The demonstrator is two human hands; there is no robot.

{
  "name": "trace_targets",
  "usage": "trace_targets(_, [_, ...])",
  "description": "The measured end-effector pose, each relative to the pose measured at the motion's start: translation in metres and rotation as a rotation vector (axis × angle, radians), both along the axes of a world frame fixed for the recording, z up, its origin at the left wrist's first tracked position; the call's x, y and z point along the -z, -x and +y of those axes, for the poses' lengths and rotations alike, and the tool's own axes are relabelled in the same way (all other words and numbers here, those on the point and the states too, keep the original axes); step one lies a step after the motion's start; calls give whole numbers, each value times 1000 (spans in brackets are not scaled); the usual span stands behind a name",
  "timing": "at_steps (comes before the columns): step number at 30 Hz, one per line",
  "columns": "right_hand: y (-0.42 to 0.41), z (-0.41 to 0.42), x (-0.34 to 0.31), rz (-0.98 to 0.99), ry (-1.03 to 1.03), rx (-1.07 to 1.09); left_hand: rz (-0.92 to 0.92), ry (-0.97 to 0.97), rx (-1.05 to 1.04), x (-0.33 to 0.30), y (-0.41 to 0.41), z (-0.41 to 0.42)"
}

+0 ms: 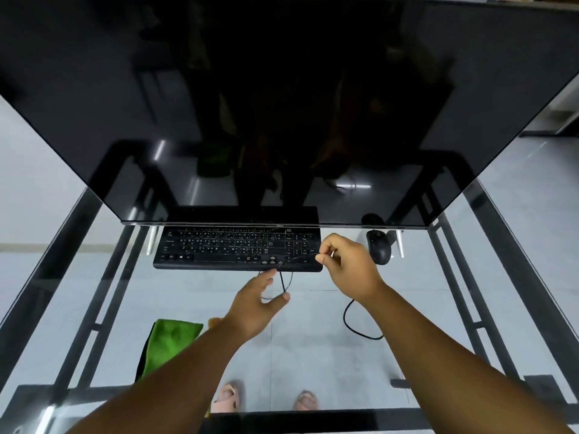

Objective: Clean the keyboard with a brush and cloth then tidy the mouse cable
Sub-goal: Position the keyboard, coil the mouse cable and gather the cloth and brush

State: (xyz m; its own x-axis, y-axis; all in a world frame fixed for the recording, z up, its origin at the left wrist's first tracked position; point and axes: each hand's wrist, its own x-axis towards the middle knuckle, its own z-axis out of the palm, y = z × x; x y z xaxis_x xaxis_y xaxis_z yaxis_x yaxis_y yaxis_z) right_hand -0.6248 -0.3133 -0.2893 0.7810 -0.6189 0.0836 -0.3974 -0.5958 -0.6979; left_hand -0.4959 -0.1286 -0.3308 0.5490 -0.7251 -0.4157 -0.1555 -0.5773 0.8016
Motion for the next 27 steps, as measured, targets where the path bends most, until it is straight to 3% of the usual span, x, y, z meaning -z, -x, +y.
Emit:
trace_targets(5, [-5,5,-20,-55,-23,-48,-172,146,-148,-23,-10,-15])
trace_targets(9, [-6,4,-32,-88,-4,-44,-143,215,-113,-34,-19,-27])
trace_targets(14, [-5,-6,-38,-139,95,123,271,167,-121,-52,-24,-21])
trace_targets(20, [-10,-14,-23,-91,223,180,797,294,-237,-74,-25,-13])
trace_targets(24, [-17,-8,-18,-82,-46,214,1118,518,-299,-98,-35,-15])
trace_targets(27, [-20,-2,-13,-15,-269,182,1222,700,-445,-110,-45,-19])
